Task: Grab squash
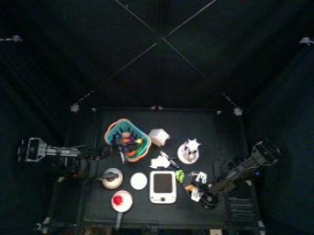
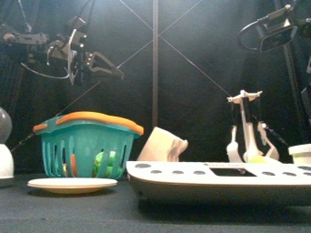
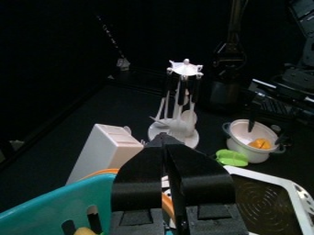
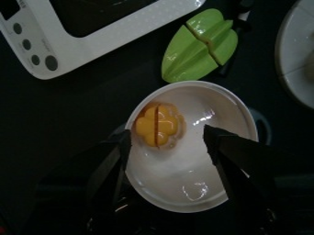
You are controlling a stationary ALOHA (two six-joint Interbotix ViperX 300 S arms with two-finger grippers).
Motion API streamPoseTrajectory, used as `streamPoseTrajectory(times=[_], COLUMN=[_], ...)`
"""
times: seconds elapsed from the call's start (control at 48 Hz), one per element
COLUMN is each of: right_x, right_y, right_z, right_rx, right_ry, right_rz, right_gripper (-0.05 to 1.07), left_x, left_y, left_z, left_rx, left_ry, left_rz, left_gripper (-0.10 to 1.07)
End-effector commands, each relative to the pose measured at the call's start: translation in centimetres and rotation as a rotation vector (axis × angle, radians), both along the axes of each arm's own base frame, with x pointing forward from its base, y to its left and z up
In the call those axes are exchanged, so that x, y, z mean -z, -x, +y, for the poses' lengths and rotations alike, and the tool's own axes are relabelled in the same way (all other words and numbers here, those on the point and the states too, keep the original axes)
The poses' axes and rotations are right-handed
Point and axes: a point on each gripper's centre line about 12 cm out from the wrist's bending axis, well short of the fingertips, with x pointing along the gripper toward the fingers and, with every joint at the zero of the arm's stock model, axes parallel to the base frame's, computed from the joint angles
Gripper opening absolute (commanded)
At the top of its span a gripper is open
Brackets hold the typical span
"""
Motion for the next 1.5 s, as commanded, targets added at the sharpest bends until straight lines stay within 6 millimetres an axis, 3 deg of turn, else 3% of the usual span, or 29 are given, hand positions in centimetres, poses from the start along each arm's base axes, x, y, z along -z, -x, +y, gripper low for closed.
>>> streamPoseTrajectory(times=[0.0, 0.229, 0.438, 0.542, 0.688, 1.021, 1.271, 1.479], right_x=[-0.1, 1.4, 1.2, -0.4, -3.6, -7.8, -5.3, -3.3], right_y=[-0.3, -0.9, -1.2, -1.5, -1.9, -3.6, -0.9, 0.1], right_z=[-0.1, -1.0, -1.0, -1.0, -0.9, -1.2, 0.5, 0.5], right_rx=[-0.002, 0.009, 0.009, 0.028, 0.054, 0.01, 0.039, 0.047], right_ry=[0.003, 0.06, 0.063, 0.066, 0.067, 0.155, 0.041, 0.004], right_rz=[-0.007, 0.031, 0.025, 0.002, -0.048, -0.195, -0.054, -0.011], right_gripper=[0.95, 0.92, 0.67, 0.59, 0.59, 0.59, 0.64, 0.88], left_x=[-0.5, -0.5, -0.5, -0.4, -0.4, -0.5, -0.4, -0.5], left_y=[-0.1, -0.1, -0.1, -0.1, -0.1, -0.1, -0.1, -0.1], left_z=[0.1, 0.1, 0.1, 0.1, 0.1, 0.1, 0.1, 0.1], left_rx=[-0.004, -0.004, -0.004, -0.004, -0.005, -0.004, -0.004, -0.004], left_ry=[-0.003, -0.003, -0.003, -0.003, -0.003, -0.002, -0.001, -0.003], left_rz=[-0.018, -0.018, -0.016, -0.015, -0.015, -0.017, -0.015, -0.016], left_gripper=[0.35, 0.35, 0.35, 0.35, 0.35, 0.35, 0.35, 0.35])
